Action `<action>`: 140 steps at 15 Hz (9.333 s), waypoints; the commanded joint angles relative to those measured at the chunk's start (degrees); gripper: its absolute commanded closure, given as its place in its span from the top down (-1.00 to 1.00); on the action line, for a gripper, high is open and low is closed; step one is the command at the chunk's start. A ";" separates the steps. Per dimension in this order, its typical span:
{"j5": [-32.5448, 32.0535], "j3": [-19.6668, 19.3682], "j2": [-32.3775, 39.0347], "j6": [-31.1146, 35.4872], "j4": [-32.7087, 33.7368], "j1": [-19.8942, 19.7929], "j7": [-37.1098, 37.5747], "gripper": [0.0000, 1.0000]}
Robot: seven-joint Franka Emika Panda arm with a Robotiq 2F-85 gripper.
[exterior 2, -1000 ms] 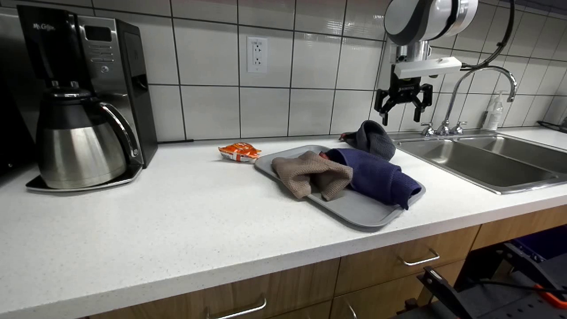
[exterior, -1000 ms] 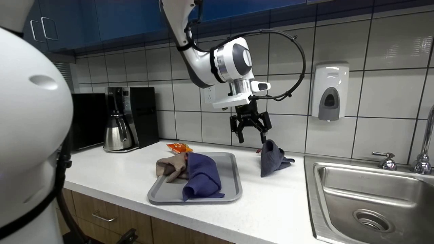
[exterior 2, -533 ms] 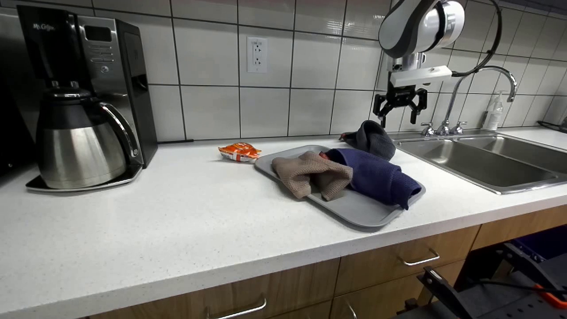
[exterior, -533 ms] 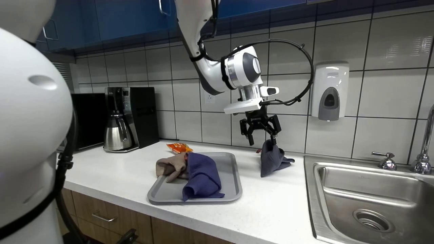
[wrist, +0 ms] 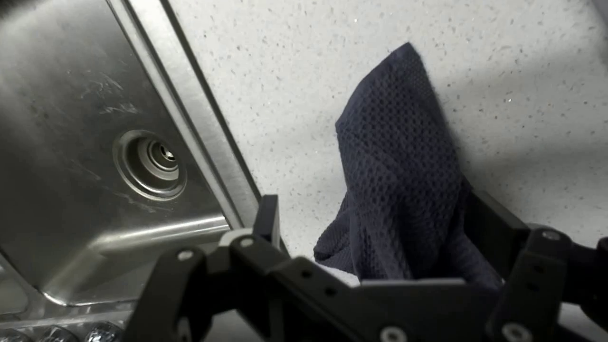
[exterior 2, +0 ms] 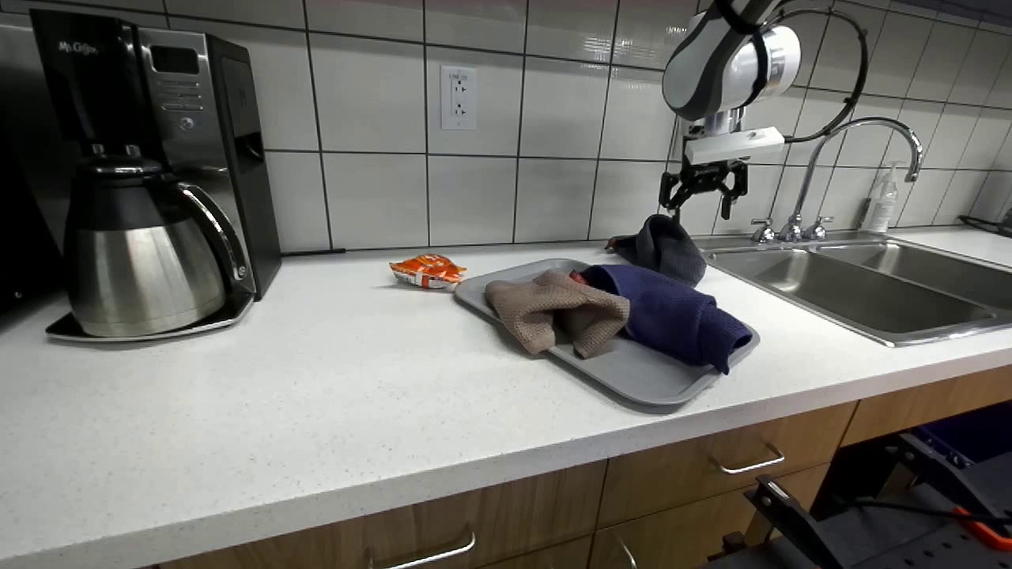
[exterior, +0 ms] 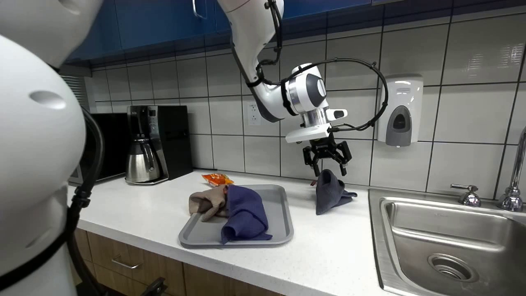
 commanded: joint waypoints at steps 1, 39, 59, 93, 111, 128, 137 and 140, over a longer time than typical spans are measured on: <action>1.04 0.30 4.93 -0.35 6.68 -0.88 -2.26 1.00; 4.81 0.87 18.79 -5.12 23.71 -3.01 -7.07 -0.97; 5.58 4.29 -1.07 6.06 1.70 -2.80 -13.66 -0.97; 16.96 15.42 -24.32 11.74 -25.45 3.19 -31.68 -0.97; 13.35 14.56 -16.47 9.78 -20.94 5.49 -26.19 -0.97; 2.21 9.22 -7.14 11.81 -13.36 9.29 -13.12 -0.17; 1.83 9.21 -9.96 10.47 -15.73 8.68 -14.63 1.00; 2.57 9.63 -12.15 8.93 -16.90 8.03 -15.66 1.00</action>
